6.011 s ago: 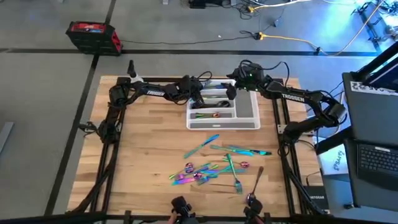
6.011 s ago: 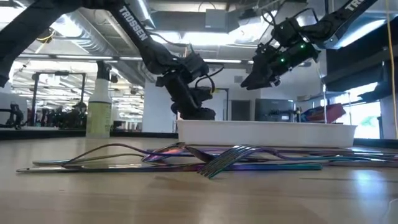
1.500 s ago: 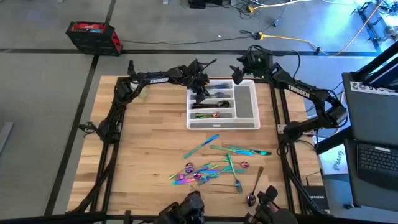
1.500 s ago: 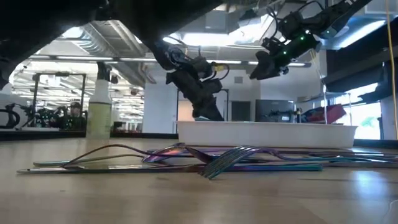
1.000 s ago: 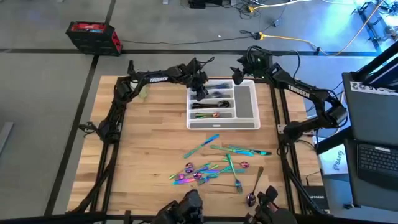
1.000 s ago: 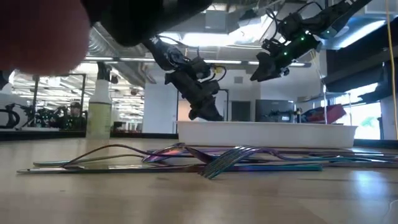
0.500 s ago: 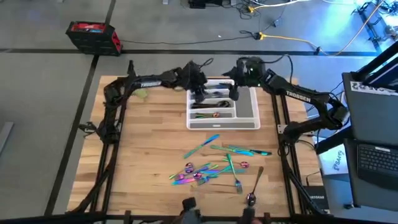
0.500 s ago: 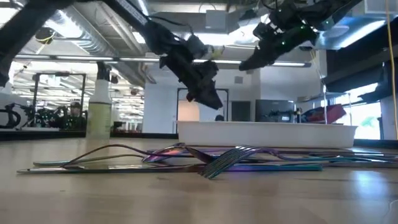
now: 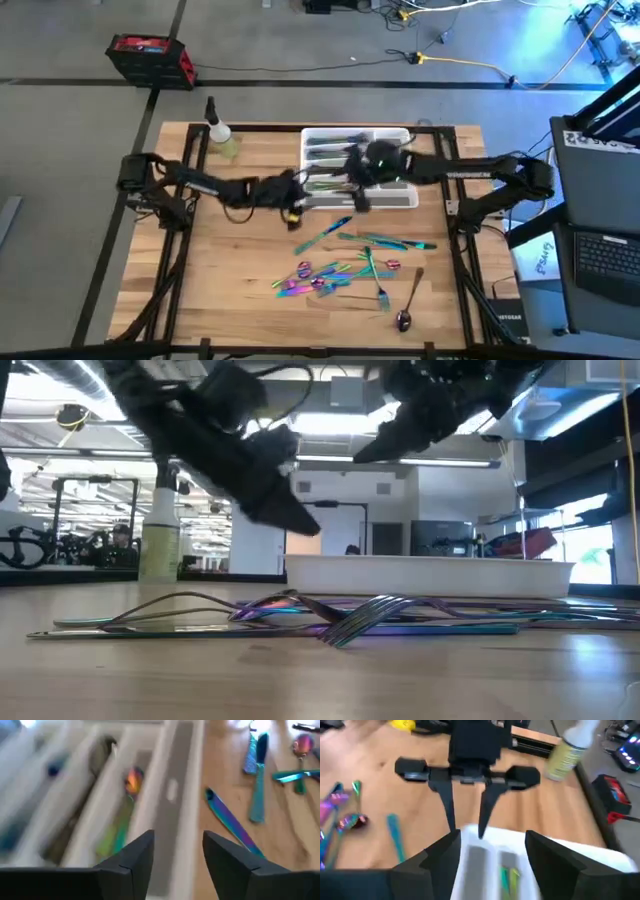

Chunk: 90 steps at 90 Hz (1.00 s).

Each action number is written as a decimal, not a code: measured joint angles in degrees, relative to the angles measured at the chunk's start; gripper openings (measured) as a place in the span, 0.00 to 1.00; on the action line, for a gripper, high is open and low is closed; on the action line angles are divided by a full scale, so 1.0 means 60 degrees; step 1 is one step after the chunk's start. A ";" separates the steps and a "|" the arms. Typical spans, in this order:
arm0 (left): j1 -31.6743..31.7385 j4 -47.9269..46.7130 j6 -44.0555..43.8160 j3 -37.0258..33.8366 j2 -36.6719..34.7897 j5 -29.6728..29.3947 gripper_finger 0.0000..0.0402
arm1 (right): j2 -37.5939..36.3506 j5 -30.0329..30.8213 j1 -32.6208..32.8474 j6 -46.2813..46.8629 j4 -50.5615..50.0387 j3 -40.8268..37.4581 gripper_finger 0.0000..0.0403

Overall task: Sort silverware
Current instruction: Put the blue teaspoon on the white silverware tray

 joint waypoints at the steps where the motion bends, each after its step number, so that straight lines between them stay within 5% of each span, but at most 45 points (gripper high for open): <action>1: -0.0121 0.0093 -0.0114 -0.0089 -0.0009 -0.0037 0.38 | 0.0059 0.0104 0.0135 0.0139 0.0059 0.0000 0.51; 28: -0.3689 0.0795 -0.2173 -0.0655 0.0052 -0.2506 0.38 | 0.1777 0.3000 0.3474 0.3350 0.2506 0.0030 0.51; 52: -0.4905 0.0304 -0.4322 -0.0666 0.0684 -0.3034 0.38 | 0.3680 0.2301 0.4272 0.5406 0.2927 0.0124 0.51; 90: -0.5707 -0.0329 -0.4778 -0.0665 0.1028 -0.2912 0.38 | 0.6090 0.1995 0.4315 0.7639 0.3683 0.1555 0.48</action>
